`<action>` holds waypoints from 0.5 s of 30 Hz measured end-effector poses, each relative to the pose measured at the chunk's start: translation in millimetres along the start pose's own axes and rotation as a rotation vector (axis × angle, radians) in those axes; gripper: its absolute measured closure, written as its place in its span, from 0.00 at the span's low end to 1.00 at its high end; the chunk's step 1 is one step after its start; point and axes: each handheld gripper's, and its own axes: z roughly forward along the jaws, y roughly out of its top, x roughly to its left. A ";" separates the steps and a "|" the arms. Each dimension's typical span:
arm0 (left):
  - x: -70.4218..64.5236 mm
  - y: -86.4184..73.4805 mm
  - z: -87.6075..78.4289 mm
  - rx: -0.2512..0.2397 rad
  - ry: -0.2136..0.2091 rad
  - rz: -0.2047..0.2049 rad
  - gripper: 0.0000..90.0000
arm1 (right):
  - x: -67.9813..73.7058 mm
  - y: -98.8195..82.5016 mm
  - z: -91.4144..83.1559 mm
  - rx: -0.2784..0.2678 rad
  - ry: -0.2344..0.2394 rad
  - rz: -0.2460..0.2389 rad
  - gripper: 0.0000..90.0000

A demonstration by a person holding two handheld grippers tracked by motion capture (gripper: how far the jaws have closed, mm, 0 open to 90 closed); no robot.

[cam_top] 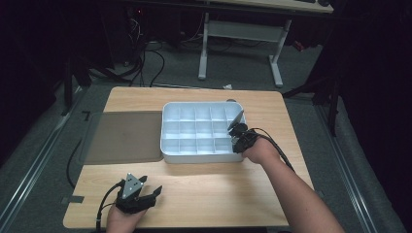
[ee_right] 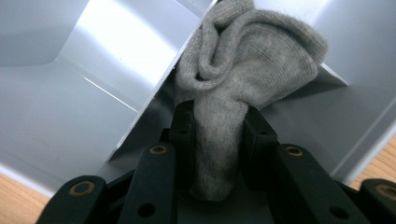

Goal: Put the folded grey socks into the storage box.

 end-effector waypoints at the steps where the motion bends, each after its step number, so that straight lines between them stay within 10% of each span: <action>1: 0.0 0.0 0.0 0.000 0.000 0.000 0.36 | 0.0 0.1 -0.5 -0.001 0.002 0.000 0.78; 15: 0.4 0.1 -0.1 0.004 -0.002 0.000 0.36 | -5.0 1.0 -19.8 -0.026 0.049 0.033 0.59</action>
